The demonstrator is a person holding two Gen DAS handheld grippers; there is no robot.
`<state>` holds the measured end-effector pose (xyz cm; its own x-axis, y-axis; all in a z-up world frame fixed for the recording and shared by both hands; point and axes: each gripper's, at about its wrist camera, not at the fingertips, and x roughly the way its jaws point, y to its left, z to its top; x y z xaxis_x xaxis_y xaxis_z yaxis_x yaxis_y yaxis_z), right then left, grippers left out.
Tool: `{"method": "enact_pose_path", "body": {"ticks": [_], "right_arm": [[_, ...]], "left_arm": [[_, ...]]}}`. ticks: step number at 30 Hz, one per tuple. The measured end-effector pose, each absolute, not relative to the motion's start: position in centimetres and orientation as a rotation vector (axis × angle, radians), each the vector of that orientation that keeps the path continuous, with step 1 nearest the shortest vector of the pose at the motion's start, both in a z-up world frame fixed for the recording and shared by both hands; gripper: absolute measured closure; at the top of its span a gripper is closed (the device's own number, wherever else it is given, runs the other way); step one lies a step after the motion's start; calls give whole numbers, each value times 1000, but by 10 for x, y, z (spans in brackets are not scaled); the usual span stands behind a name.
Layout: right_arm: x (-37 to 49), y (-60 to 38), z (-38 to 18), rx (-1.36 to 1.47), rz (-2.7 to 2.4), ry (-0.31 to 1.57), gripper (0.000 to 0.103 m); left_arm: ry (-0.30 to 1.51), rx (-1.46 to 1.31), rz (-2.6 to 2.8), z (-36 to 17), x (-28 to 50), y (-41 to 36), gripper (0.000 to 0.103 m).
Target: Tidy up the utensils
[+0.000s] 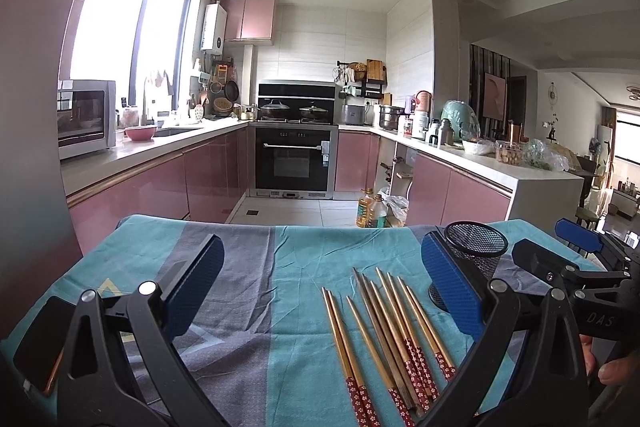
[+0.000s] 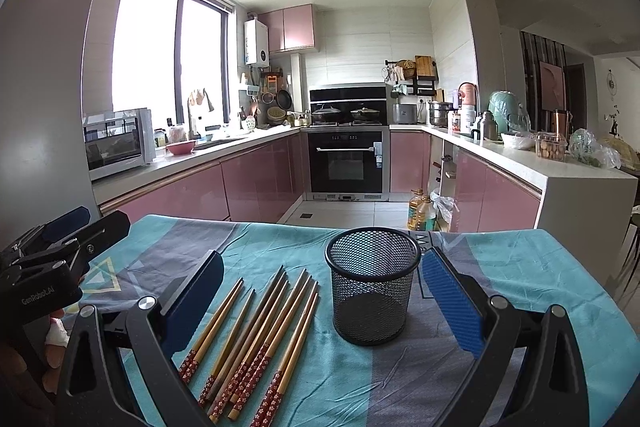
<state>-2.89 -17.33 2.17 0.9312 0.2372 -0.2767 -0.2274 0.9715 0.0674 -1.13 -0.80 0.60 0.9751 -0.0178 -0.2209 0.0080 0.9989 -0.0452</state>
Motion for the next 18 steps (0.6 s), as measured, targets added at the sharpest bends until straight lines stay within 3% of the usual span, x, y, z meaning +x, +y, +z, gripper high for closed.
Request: {"method": "enact_pose_path", "body": {"ticks": [18], "right_arm": [[-32,-173,24,27,220,269,7]], "left_arm": [[235,-50,-10,5,-9,-9,6]]}}
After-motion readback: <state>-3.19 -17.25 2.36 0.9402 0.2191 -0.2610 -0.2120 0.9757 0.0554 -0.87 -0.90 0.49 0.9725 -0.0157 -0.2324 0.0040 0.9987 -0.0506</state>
